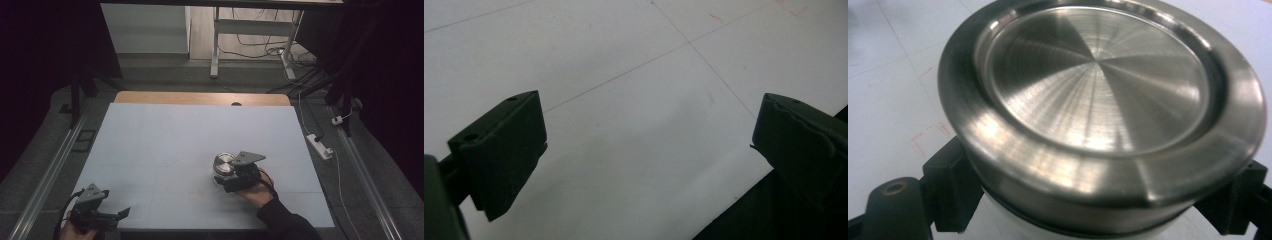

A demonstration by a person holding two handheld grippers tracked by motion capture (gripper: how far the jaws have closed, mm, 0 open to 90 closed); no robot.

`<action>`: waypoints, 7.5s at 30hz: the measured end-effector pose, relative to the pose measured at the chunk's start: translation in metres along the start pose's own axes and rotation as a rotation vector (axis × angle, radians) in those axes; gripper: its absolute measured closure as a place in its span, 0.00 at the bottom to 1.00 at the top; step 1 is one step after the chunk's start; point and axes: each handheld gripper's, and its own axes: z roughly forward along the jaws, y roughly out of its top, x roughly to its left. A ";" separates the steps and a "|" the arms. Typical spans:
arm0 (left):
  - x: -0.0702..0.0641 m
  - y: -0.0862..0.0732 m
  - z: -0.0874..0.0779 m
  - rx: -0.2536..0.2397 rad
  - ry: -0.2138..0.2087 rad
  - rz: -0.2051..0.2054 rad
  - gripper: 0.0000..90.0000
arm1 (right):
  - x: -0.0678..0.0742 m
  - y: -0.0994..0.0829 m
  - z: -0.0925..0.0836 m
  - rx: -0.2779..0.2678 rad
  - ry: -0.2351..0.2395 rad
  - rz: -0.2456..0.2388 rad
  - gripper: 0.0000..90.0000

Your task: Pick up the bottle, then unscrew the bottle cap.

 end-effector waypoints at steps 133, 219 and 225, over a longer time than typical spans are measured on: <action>-0.081 0.197 0.076 -0.123 -0.601 0.590 0.02 | 0.056 0.055 0.013 0.004 0.251 -0.206 0.16; -0.099 0.186 0.070 -0.196 -0.407 0.486 0.04 | 0.059 0.051 0.011 -0.012 0.152 -0.134 0.16; -0.081 0.182 0.066 -0.163 -0.597 0.590 0.04 | 0.060 0.051 0.010 -0.016 0.311 -0.163 0.16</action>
